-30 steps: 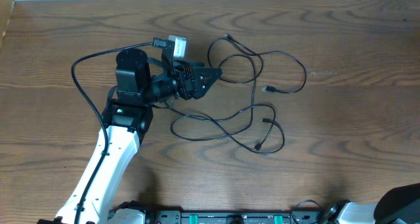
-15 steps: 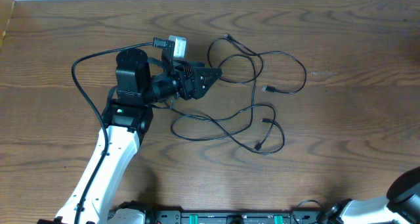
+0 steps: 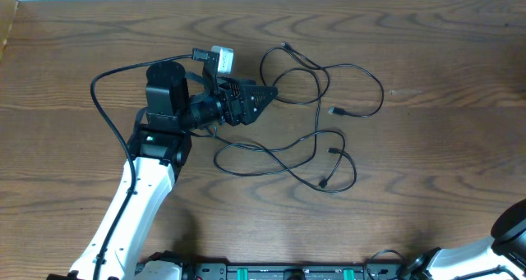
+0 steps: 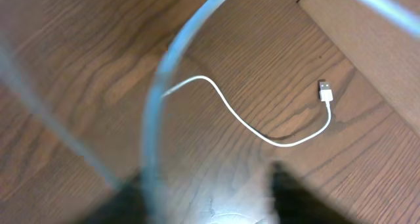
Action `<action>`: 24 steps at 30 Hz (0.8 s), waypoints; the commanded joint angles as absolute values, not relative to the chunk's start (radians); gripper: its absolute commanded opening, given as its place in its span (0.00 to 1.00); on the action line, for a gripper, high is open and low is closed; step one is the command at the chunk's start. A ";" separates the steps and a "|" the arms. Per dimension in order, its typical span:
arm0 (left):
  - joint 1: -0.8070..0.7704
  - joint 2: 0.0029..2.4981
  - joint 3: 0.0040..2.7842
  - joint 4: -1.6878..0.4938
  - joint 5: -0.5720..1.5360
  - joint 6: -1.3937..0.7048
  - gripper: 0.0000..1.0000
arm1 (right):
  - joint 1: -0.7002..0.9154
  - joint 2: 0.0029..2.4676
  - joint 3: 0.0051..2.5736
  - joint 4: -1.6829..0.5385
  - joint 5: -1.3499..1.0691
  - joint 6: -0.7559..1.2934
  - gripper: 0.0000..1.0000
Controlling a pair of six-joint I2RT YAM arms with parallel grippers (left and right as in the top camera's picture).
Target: Untangle cables
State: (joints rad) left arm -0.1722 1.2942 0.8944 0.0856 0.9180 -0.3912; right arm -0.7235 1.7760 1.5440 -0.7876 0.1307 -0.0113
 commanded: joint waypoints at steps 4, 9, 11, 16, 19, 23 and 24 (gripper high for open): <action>-0.175 1.293 0.907 0.086 0.923 -0.374 0.84 | -0.727 1.772 1.557 -0.802 0.139 0.004 0.99; -0.175 1.293 0.907 0.086 0.923 -0.374 0.84 | -0.727 1.772 1.557 -0.820 0.119 0.004 0.99; -0.175 1.293 0.907 0.086 0.923 -0.374 0.84 | -0.727 1.772 1.557 -0.842 0.095 0.021 0.99; -0.175 1.293 0.906 0.086 0.923 -0.374 0.84 | -0.727 1.772 1.557 -0.935 0.027 0.099 0.99; -0.175 1.293 0.907 0.086 0.923 -0.374 0.84 | -0.728 1.776 1.557 -1.003 -0.031 0.182 0.99; -0.175 1.293 0.906 0.086 0.923 -0.374 0.84 | -0.728 1.789 1.556 -1.065 -0.090 0.319 0.99; -0.175 1.293 0.906 0.085 0.923 -0.374 0.84 | -0.730 1.795 1.556 -1.066 -0.121 0.331 0.99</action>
